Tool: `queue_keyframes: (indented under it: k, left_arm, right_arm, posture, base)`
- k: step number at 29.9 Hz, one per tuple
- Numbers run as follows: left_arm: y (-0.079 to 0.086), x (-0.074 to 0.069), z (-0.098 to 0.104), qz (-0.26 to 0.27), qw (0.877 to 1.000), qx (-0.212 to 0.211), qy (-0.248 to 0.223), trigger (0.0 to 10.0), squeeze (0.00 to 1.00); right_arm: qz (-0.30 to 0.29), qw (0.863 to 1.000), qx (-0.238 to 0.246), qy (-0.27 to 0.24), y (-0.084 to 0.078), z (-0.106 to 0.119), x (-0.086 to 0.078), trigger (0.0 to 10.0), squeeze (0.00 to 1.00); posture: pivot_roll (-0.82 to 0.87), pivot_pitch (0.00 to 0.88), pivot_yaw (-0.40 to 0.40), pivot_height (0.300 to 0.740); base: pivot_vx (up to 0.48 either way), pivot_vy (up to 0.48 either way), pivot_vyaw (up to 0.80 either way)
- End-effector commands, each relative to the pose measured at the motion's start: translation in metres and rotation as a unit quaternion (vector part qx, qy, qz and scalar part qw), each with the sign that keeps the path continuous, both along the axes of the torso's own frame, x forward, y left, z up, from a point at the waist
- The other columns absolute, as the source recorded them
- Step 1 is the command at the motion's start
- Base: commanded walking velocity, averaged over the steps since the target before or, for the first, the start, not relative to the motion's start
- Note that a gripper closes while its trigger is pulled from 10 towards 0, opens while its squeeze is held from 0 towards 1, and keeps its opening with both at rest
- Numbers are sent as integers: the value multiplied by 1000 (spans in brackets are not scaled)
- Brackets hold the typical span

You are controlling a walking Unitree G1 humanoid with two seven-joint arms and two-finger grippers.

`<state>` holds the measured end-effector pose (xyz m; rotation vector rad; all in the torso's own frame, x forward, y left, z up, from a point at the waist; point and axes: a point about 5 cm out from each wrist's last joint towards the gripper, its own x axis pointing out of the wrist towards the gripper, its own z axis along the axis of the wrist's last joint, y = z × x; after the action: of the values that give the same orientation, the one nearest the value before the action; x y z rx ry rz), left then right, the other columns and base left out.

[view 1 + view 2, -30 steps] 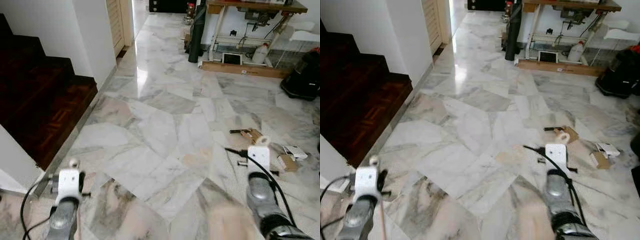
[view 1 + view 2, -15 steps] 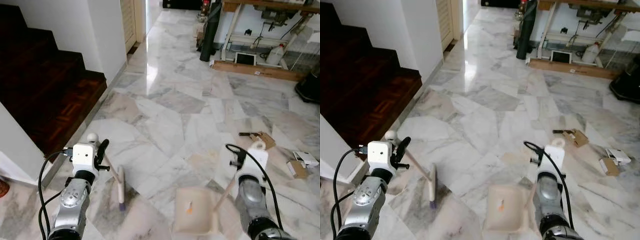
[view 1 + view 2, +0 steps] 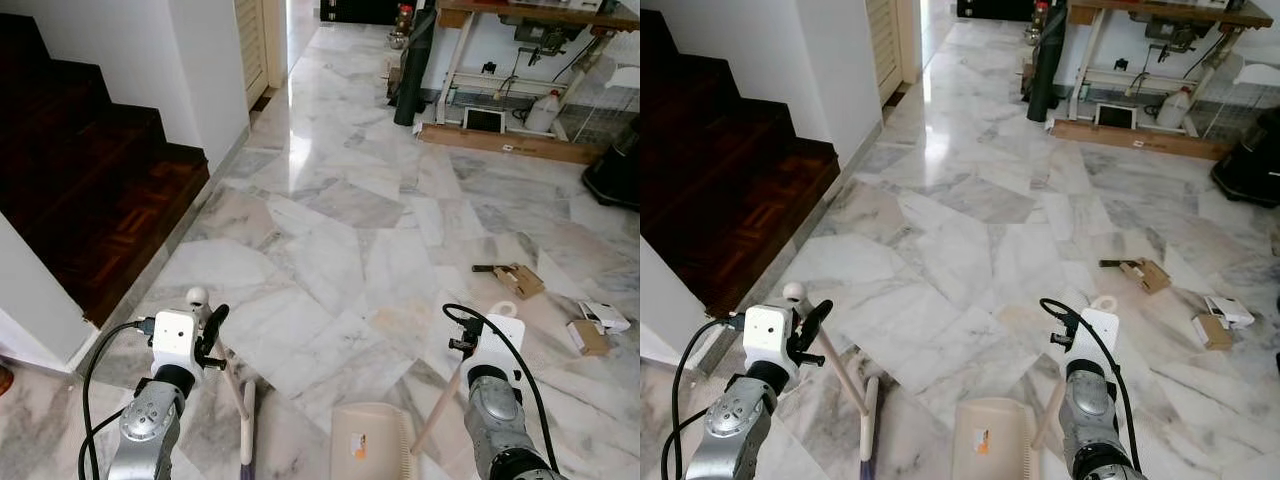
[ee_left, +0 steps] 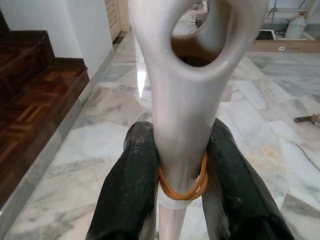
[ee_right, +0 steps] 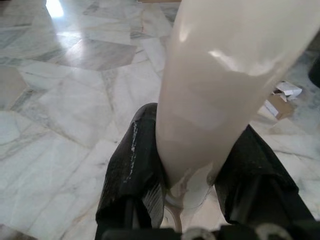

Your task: Sweep floor

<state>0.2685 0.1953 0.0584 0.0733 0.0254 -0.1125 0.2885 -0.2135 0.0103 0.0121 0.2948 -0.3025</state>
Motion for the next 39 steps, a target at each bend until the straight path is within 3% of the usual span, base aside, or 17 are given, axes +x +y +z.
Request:
queue_keyframes:
  k: [1, 39]
  left_arm:
    - [-3, 0, 2, 0, 1000, -2, 0, 10000, 0]
    - [-14, 15, 12, -13, 1000, 0, -13, 10000, 0]
  right_arm:
    - [10, 1000, 2, -17, 3, 5, 4, 10000, 0]
    - [40, 999, -4, -26, 14, 7, 7, 10000, 0]
  posture:
    - [88, 21, -57, 740]
    - [77, 0, -35, 740]
  base:
    - [0, 0, 0]
    - [325, 0, 0]
